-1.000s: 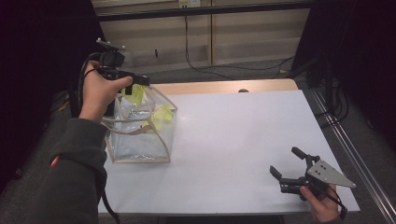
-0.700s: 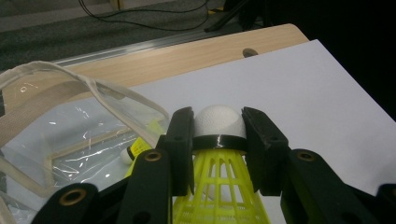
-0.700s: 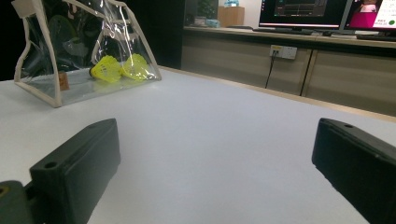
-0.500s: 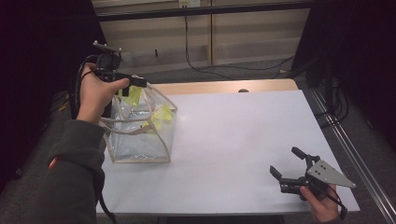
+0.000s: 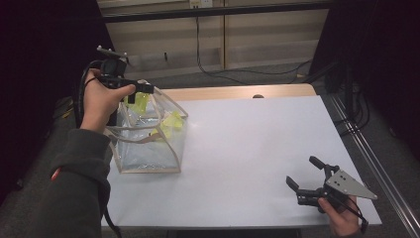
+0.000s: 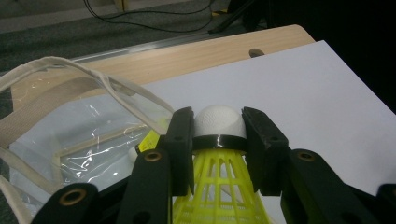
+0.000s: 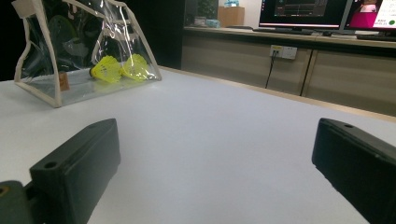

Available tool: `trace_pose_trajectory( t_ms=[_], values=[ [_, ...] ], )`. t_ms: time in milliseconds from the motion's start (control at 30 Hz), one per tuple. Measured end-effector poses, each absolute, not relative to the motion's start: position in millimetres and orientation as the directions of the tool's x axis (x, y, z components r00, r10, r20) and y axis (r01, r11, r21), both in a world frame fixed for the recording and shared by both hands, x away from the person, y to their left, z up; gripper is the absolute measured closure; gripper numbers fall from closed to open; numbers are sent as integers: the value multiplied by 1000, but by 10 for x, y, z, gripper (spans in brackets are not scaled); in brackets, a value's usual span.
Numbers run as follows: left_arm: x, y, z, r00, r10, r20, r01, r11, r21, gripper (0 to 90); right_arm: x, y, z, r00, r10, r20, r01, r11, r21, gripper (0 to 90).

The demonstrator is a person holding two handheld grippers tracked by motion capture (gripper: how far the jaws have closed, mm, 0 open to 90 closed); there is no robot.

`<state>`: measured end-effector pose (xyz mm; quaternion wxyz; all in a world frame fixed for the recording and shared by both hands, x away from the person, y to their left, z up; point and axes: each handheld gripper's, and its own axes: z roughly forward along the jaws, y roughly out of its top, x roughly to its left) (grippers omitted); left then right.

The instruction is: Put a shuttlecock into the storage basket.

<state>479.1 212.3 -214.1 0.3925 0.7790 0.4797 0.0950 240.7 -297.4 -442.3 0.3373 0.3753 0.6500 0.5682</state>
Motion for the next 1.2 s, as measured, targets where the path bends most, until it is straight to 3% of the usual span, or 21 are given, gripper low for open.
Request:
trace_pose_trajectory(
  t_ms=[1200],
  values=[
    [4806, 2221, -2285, 510, 830, -228, 671, -218, 709, 648, 2409, -2973, -4424, -491, 871, -13, 105, 74, 992, 11]
  ],
)
